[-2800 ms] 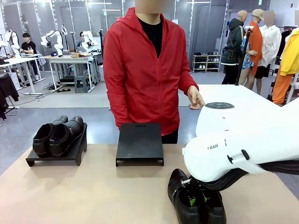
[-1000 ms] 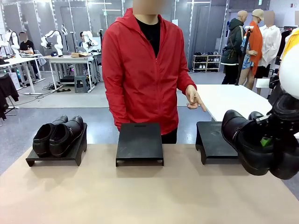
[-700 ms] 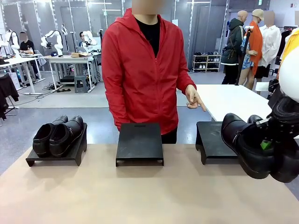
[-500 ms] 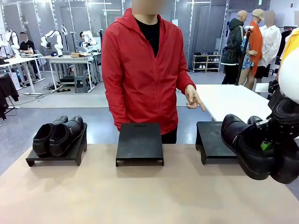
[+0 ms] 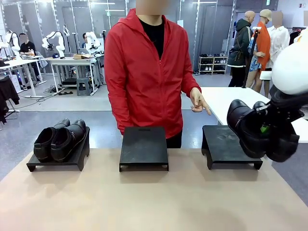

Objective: Place the shoes on the stand as instructed by the person.
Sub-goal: Pick up another pair of Shoes and place it on the Shoes Stand indicated by the person.

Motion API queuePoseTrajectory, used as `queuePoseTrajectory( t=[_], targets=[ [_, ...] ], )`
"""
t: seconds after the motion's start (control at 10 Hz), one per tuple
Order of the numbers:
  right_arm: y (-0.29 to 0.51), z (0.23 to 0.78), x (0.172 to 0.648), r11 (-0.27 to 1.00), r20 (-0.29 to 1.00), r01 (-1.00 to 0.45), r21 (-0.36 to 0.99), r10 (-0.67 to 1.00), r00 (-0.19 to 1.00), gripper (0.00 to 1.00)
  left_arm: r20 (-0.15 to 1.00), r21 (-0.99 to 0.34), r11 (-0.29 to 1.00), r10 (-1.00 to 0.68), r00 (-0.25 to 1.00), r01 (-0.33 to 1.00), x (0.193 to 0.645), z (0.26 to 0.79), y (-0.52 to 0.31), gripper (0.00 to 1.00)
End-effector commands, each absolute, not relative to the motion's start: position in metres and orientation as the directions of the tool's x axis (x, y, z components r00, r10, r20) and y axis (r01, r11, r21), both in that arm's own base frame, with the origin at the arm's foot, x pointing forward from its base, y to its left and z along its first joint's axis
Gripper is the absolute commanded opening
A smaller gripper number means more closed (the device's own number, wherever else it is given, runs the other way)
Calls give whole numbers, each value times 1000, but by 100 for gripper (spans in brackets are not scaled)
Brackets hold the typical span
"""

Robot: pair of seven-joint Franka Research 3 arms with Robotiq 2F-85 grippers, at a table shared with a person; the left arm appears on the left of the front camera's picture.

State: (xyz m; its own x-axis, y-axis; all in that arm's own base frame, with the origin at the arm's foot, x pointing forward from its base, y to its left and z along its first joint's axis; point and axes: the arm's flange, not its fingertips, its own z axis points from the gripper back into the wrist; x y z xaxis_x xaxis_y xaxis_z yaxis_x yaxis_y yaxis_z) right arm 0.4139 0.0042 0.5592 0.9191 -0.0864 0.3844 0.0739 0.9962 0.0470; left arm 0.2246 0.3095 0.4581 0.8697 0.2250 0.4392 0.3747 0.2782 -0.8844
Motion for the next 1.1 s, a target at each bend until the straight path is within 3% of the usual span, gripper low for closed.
queuePoseTrajectory(
  t=[0.0, 0.4, 1.0],
  targets=[
    [-12, 568, 451, 999, 382, 35, 20, -40, 923, 7, 462, -875, 273, 216, 860, 401, 222, 459, 307, 100],
    [-33, 534, 531, 1000, 370, 1, -11, 3, 929, 7, 462, -875, 273, 216, 860, 401, 222, 459, 307, 100],
    [-19, 489, 583, 998, 406, -62, -2, 57, 912, 7, 462, -875, 273, 216, 860, 401, 222, 459, 307, 100]
  ],
)
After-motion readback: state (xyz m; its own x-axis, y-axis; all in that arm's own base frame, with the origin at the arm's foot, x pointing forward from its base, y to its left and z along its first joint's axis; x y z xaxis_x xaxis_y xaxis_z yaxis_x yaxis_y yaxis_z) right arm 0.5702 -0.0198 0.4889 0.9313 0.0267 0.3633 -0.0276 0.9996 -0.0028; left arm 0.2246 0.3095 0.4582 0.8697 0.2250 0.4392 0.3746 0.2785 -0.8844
